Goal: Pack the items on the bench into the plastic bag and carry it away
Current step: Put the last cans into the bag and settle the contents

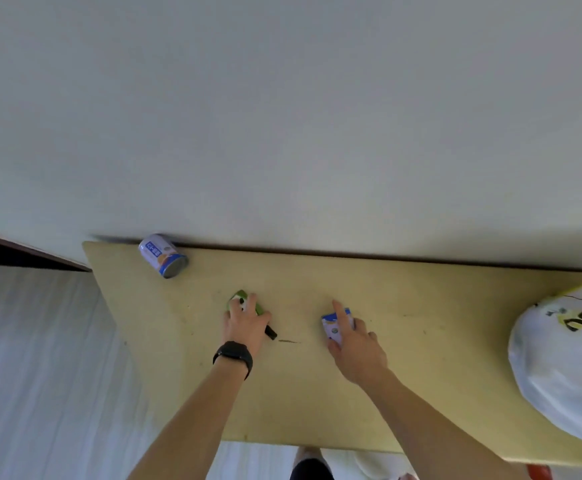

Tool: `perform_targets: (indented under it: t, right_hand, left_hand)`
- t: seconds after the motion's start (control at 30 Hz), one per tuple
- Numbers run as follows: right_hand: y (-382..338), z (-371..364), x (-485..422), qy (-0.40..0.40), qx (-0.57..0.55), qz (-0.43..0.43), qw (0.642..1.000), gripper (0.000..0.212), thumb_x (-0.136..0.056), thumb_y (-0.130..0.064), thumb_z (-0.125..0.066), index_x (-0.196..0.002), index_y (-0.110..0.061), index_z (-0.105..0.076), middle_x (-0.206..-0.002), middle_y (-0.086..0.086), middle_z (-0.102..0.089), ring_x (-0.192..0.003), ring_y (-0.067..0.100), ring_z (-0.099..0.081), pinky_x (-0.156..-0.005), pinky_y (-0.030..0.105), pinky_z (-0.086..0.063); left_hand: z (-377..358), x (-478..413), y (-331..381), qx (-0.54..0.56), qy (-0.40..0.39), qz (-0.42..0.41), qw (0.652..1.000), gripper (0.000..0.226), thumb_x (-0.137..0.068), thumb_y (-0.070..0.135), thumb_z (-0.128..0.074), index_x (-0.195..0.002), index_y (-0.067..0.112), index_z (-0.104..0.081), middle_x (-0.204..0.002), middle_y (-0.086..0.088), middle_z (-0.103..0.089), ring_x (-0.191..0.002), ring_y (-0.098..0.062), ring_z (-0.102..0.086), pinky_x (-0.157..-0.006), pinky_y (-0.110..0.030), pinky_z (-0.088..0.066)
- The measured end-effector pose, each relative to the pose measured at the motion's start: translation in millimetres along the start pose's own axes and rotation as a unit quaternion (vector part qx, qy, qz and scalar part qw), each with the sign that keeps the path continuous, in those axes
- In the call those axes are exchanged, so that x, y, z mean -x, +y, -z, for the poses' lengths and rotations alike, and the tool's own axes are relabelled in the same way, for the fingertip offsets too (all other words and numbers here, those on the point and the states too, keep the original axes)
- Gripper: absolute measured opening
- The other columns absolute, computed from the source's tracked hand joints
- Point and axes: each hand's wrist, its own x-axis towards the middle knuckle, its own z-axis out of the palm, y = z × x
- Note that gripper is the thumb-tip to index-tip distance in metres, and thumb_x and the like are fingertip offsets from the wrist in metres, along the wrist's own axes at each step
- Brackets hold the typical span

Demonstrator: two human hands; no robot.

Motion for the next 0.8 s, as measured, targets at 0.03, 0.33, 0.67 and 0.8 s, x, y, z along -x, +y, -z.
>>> perform_targets:
  t: [0.03,0.33,0.67,0.8]
  right_hand:
    - [6,-2,1,-0.016,-0.028,-0.001,0.999,0.076,-0.098,-0.049,-0.042,-0.151,-0.044,0.011,-0.142,0.009,-0.039,-0.105,0.033,-0.055,-0.083,0.04,-0.048]
    - [124,4,86,-0.178,-0.483,-0.057,0.855,0.087,-0.09,-0.027,-0.07,-0.156,-0.027,-0.013,-0.143,0.007,-0.051,-0.118,0.025,-0.061,-0.088,0.034,-0.053]
    - [324,53,242,-0.208,-0.755,-0.08,0.616,0.07,-0.062,-0.04,-0.084,-0.126,-0.019,-0.066,-0.111,0.019,-0.067,-0.082,0.029,-0.063,-0.062,0.034,-0.042]
    - [387,72,273,-0.168,-0.807,-0.076,0.56,0.078,-0.058,-0.037,-0.085,-0.126,-0.005,-0.065,-0.115,0.02,-0.067,-0.087,0.029,-0.063,-0.067,0.034,-0.048]
  left_hand:
    - [-4,12,10,0.02,-0.005,0.006,1.0,0.031,-0.097,0.022,-0.052,-0.124,0.034,-0.06,-0.152,-0.007,-0.023,-0.133,-0.04,-0.028,-0.103,-0.043,-0.039]
    - [-20,91,104,0.353,0.045,0.117,0.927,0.023,-0.093,0.037,-0.061,-0.116,0.038,-0.062,-0.131,0.008,-0.052,-0.102,-0.022,-0.055,-0.085,-0.034,-0.051]
    - [39,154,263,0.542,0.117,0.137,0.821,0.029,-0.091,0.041,-0.063,-0.117,0.029,-0.067,-0.116,0.003,-0.068,-0.114,-0.021,-0.059,-0.095,-0.034,-0.046]
    - [129,164,347,0.553,0.171,0.005,0.815,0.007,-0.09,0.042,-0.065,-0.096,0.045,-0.067,-0.106,0.011,-0.072,-0.102,-0.014,-0.066,-0.093,-0.035,-0.05]
